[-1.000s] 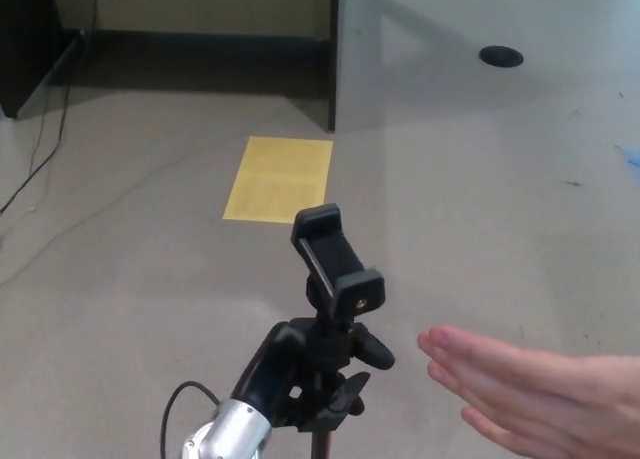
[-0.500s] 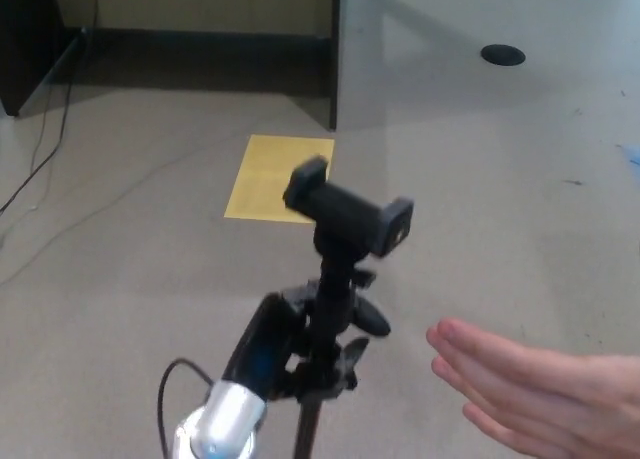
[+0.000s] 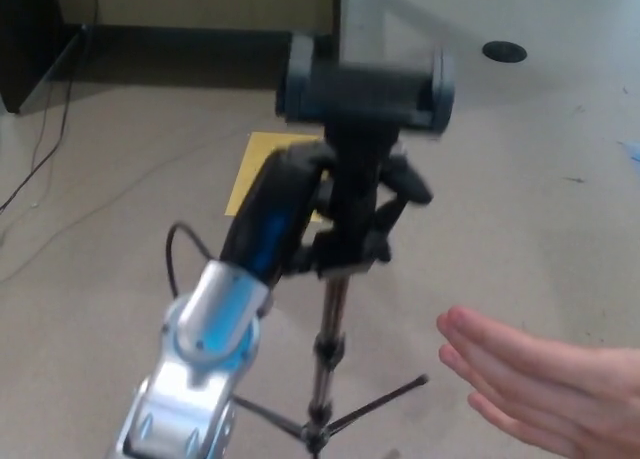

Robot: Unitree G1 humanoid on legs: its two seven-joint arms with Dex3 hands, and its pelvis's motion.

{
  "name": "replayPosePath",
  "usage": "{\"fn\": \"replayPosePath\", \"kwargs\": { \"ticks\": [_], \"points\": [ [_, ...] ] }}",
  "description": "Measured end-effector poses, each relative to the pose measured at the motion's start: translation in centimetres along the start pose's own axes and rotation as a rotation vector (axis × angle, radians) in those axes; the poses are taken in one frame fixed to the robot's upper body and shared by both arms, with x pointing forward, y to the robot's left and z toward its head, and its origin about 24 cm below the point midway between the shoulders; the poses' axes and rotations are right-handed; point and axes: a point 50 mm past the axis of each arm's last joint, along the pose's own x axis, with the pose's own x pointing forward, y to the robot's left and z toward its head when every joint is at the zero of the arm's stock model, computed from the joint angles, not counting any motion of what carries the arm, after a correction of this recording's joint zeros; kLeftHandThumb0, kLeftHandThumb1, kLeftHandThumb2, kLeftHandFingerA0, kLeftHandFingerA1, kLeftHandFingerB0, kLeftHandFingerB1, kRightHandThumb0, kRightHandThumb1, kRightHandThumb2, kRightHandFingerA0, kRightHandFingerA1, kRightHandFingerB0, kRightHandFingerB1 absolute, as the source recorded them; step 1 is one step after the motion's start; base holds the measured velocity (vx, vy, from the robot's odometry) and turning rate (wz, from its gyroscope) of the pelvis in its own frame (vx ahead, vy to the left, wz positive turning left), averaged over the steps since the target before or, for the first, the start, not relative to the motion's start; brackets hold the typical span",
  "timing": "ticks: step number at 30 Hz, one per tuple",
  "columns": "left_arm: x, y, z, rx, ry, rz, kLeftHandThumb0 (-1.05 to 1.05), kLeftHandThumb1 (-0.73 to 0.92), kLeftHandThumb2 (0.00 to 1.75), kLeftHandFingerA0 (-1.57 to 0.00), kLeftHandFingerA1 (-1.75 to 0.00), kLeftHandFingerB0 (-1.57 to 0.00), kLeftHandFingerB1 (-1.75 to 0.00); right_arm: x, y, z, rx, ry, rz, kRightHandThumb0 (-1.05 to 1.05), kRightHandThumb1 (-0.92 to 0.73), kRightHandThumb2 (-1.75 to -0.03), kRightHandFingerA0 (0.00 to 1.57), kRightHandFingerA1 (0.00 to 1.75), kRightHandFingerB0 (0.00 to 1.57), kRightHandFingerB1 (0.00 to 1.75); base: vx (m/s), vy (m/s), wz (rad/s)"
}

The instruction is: There is a tripod standing in front of the robot and the robot extends its left arm to grab it. It lifts the tripod and passes it to a person.

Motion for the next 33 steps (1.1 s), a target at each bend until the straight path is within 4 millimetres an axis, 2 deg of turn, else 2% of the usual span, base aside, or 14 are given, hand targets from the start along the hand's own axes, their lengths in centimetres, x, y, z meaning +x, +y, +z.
{"fn": "replayPosePath", "kwargs": {
  "ticks": [1, 2, 5, 6, 8, 16, 17, 21, 22, 24, 25, 26, 30, 33],
  "points": [
    [0.4, -0.1, 0.7, -0.006, -0.02, -0.006, -0.17, 0.7, 0.84, -1.08, -1.37, -0.84, -1.12, 0.0, 0.0, 0.0, 0.0, 0.0, 0.001, -0.42, -0.72, -0.62, 0.61, 0.41, 0.41, 0.34, 0.0, 0.0, 0.0],
    [0.8, -0.2, 1.5, -0.013, -0.041, -0.014, -0.14, 0.69, 0.85, -1.07, -1.38, -0.85, -1.13, 0.0, 0.1, 0.0, 0.0, 0.001, 0.002, -0.48, -0.6, -0.87, 0.52, 0.55, 0.36, 0.47, 0.0, 0.0, 0.0],
    [1.7, -0.8, 3.3, -0.031, -0.082, -0.04, -0.14, 0.67, 0.83, -1.07, -1.36, -0.87, -1.09, 0.0, 0.1, -0.1, 0.0, 0.003, 0.003, -0.48, -0.6, -0.87, 0.52, 0.54, 0.35, 0.47, 0.0, 0.0, 0.0],
    [2.1, -1.1, 4.0, -0.041, -0.097, -0.054, -0.16, 0.68, 0.82, -1.08, -1.33, -0.88, -1.04, 0.0, 0.1, -0.1, 0.0, 0.003, 0.004, -0.42, -0.74, -0.62, 0.62, 0.43, 0.41, 0.35, 0.0, 0.0, 0.0],
    [2.6, -1.6, 5.1, -0.063, -0.115, -0.076, -0.14, 0.72, 0.75, -1.05, -1.34, -0.83, -1.1, -0.1, 0.2, -0.2, 0.001, 0.006, 0.006, -0.43, -0.72, -0.63, 0.62, 0.41, 0.41, 0.34, 0.0, 0.0, 0.0],
    [4.2, -4.7, 9.9, -0.109, -0.194, -0.214, -0.12, 0.71, 0.77, -1.05, -1.35, -0.85, -1.11, -0.4, 1.0, -1.1, 0.006, 0.035, 0.026, -0.41, -0.73, -0.62, 0.62, 0.42, 0.4, 0.34, 0.0, 0.0, 0.0],
    [4.3, -5.0, 10.3, -0.111, -0.195, -0.23, -0.15, 0.67, 0.81, -1.12, -1.29, -0.89, -1.05, -0.5, 1.1, -1.3, 0.008, 0.041, 0.03, -0.42, -0.73, -0.63, 0.61, 0.41, 0.4, 0.34, 0.0, 0.0, 0.0],
    [4.3, -6.4, 11.3, -0.109, -0.188, -0.299, -0.17, 0.62, 0.95, -1.13, -1.29, -0.89, -1.11, -0.6, 1.6, -1.7, 0.011, 0.054, 0.044, -0.43, -0.73, -0.63, 0.61, 0.4, 0.4, 0.34, 0.0, 0.0, 0.0],
    [4.2, -6.8, 11.6, -0.105, -0.186, -0.317, -0.14, 0.71, 0.85, -1.01, -1.37, -0.84, -1.17, -0.6, 1.7, -1.7, 0.01, 0.055, 0.046, -0.43, -0.73, -0.63, 0.61, 0.41, 0.41, 0.34, 0.0, 0.0, 0.0],
    [4.0, -7.4, 12.1, -0.102, -0.186, -0.348, -0.19, 0.64, 0.93, -0.96, -1.49, -0.81, -1.21, -0.6, 1.8, -1.7, 0.008, 0.055, 0.05, -0.4, -0.75, -0.62, 0.62, 0.42, 0.43, 0.35, 0.0, 0.0, 0.0],
    [3.8, -7.7, 12.3, -0.102, -0.185, -0.368, -0.25, 0.64, 0.83, -0.92, -1.57, -0.8, -1.23, -0.6, 1.9, -1.6, 0.006, 0.054, 0.053, -0.48, -0.83, -0.65, 0.53, 0.39, 0.35, 0.33, 0.0, 0.0, 0.0],
    [3.7, -7.9, 12.5, -0.101, -0.184, -0.379, -0.24, 0.62, 0.88, -0.91, -1.61, -0.77, -1.27, -0.6, 2.0, -1.6, 0.003, 0.054, 0.056, -0.65, -0.88, -0.67, 0.48, 0.36, 0.33, 0.31, 0.0, 0.0, 0.0],
    [2.9, -9.0, 13.9, -0.083, -0.205, -0.438, -0.09, 0.77, 0.88, -0.72, -1.75, -0.56, -1.39, -0.4, 2.4, -1.2, -0.056, 0.048, 0.11, -0.65, -0.88, -0.67, 0.48, 0.36, 0.33, 0.31, 0.0, 0.0, 0.0],
    [2.3, -9.4, 14.6, -0.077, -0.211, -0.46, -0.09, 0.77, 0.88, -0.72, -1.75, -0.56, -1.39, -0.3, 2.6, -0.9, -0.087, 0.041, 0.139, -0.65, -0.88, -0.67, 0.48, 0.36, 0.33, 0.31, 0.0, 0.0, 0.0]
  ]
}}
